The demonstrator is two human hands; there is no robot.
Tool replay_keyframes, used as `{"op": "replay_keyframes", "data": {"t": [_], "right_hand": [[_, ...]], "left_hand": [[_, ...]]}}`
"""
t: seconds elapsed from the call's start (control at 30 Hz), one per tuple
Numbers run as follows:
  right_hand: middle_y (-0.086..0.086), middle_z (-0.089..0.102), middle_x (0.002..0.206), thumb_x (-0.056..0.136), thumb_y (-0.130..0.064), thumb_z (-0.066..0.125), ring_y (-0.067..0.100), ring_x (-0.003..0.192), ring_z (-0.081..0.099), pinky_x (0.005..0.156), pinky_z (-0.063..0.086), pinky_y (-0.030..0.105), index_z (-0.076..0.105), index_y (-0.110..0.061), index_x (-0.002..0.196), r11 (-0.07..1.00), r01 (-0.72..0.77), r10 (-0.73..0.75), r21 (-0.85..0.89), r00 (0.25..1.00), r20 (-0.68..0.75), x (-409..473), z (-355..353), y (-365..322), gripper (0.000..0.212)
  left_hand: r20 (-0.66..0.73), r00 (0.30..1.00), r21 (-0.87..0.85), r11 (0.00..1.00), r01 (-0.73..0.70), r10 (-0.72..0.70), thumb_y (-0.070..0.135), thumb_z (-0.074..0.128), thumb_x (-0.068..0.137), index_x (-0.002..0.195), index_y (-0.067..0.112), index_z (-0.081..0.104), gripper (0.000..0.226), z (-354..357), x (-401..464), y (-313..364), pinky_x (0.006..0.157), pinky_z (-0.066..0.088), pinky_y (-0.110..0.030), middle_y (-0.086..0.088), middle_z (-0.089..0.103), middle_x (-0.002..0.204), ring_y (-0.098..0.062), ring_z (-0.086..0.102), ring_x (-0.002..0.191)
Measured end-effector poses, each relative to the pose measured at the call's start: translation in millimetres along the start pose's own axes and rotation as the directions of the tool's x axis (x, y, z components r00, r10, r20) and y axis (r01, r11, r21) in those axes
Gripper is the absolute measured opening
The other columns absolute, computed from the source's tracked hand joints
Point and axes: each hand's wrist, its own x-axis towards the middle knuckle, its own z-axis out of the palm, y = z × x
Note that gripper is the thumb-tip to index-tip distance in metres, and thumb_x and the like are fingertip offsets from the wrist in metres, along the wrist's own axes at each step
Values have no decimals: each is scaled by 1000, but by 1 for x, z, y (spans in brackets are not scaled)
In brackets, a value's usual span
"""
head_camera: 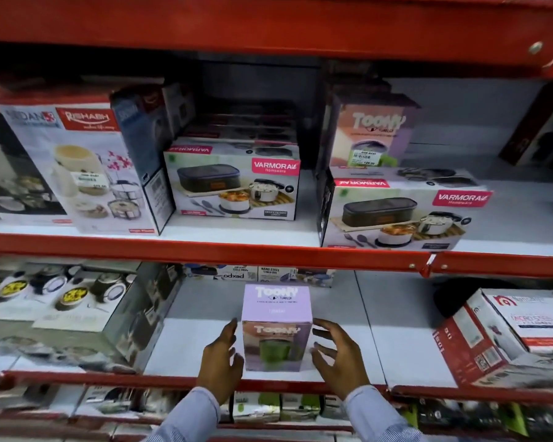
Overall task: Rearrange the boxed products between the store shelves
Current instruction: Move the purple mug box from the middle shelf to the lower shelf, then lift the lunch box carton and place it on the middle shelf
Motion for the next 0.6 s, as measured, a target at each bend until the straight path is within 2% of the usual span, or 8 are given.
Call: {"op": "replay_keyframes", "data": {"t": [0.07, 0.1, 0.2, 0.3, 0.37, 0.43, 0.5, 0.6], "right_hand": [[-7, 64, 123, 82, -1, 67, -1, 112, 62, 95, 56, 24, 57, -34, 119, 996, 89, -90, -15, 989, -113, -2, -16, -16, 50], [-8, 65, 123, 82, 0, 68, -2, 110, 63, 93, 56, 21, 58, -33, 118, 990, 139, -141, -25, 972, -188, -2, -27, -27, 50], [-2, 67, 118, 82, -4, 69, 5, 104, 67, 88, 56, 19, 64, -23, 114, 959, 274, -276, -72, 848, -452, 7, -63, -64, 37], [4, 66, 116, 85, -13, 64, 15, 107, 64, 91, 53, 25, 62, -14, 114, 931, 361, -296, -52, 667, -684, 21, -106, -98, 29], [4, 63, 117, 88, -12, 62, 16, 107, 61, 92, 49, 23, 58, -13, 114, 929, 367, -257, -43, 559, -789, 33, -132, -115, 27], [6, 59, 121, 89, -13, 62, 17, 110, 56, 93, 45, 21, 56, -15, 117, 946, 322, -209, -49, 485, -849, 47, -158, -124, 29], [8, 56, 128, 90, -15, 60, 19, 115, 51, 93, 43, 27, 53, -17, 124, 968, 250, -110, 26, 511, -852, 60, -180, -127, 34], [2, 57, 129, 96, -17, 52, 16, 112, 53, 80, 41, 15, 53, -14, 132, 968, 157, 44, 198, 665, -746, 70, -201, -129, 35]], "left_hand": [[-167, 986, -54, 998, -25, 16, -12, 50, 85, 143, 13, 48, 63, -13, -11, 22, 101, 52, -33, -14, 64, 136, -30, 63, 123], [-266, 962, -81, 993, -87, 63, -14, 50, 84, 139, 13, 54, 62, -20, -15, 38, 98, 53, -34, -13, 65, 134, -30, 67, 117], [-455, 849, -86, 936, -342, 268, -8, 60, 83, 129, 15, 62, 51, -35, -21, 96, 91, 55, -36, -4, 66, 129, -25, 69, 103], [-489, 768, -94, 850, -518, 414, 9, 62, 84, 124, 16, 65, 41, -40, -17, 162, 93, 54, -34, -1, 67, 122, -20, 67, 106], [-446, 780, -130, 830, -542, 439, 10, 67, 85, 126, 18, 62, 42, -36, -7, 200, 94, 54, -31, 3, 65, 124, -18, 65, 108], [-369, 824, -159, 844, -512, 430, 13, 71, 85, 133, 20, 57, 51, -31, 4, 229, 96, 53, -32, 6, 61, 129, -13, 60, 112], [-288, 866, -164, 870, -465, 408, 19, 72, 84, 139, 19, 53, 58, -26, 16, 246, 101, 52, -37, 3, 60, 135, -14, 58, 116], [-227, 884, -125, 888, -443, 409, 27, 72, 83, 141, 17, 50, 63, -20, 28, 260, 104, 51, -42, -2, 61, 138, -21, 60, 121]]}}
